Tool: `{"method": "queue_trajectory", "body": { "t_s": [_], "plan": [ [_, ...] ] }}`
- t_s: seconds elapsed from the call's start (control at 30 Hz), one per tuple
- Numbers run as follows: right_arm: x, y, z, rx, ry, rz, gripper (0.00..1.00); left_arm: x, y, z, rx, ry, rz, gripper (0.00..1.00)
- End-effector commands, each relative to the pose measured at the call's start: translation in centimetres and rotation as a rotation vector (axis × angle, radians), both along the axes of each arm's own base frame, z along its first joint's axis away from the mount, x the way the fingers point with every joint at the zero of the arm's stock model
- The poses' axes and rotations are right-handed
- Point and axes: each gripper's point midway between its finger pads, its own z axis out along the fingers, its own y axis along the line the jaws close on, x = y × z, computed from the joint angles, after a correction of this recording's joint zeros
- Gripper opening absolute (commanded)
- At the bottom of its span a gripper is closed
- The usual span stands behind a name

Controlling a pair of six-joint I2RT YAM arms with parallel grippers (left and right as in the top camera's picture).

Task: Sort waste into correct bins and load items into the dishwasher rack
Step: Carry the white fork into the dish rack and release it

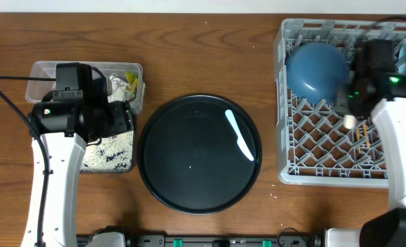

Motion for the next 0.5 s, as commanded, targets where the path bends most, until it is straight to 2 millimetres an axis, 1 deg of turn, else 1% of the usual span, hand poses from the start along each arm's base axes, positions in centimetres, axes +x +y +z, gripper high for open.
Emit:
{"method": "queue_trajectory", "body": {
  "t_s": [0.0, 0.07, 0.2, 0.3, 0.47],
  "plan": [
    [-1.0, -2.8, -0.8, -0.033, 0.026, -0.056, 0.05, -0.1, 0.2, 0.0, 0.003, 0.006, 0.012, 0.74],
    [-1.3, -3.4, -1.5, -0.025, 0.032, -0.072, 0.04, -0.1, 0.2, -0.1, 0.003, 0.006, 0.012, 0.73],
    [-1.8, -3.0, -3.7, 0.005, 0.068, -0.008, 0.05, 0.0, 0.2, -0.1, 0.002, 0.010, 0.012, 0.74],
    [-2.2, -3.0, -5.3, 0.002, 0.086, 0.002, 0.09, 0.0, 0.2, -0.2, 0.002, 0.011, 0.011, 0.73],
    [-2.7, -2.9, -6.8, 0.003, 0.097, 0.004, 0.10, -0.1, 0.2, -0.2, 0.001, 0.014, 0.011, 0.73]
  ]
}}
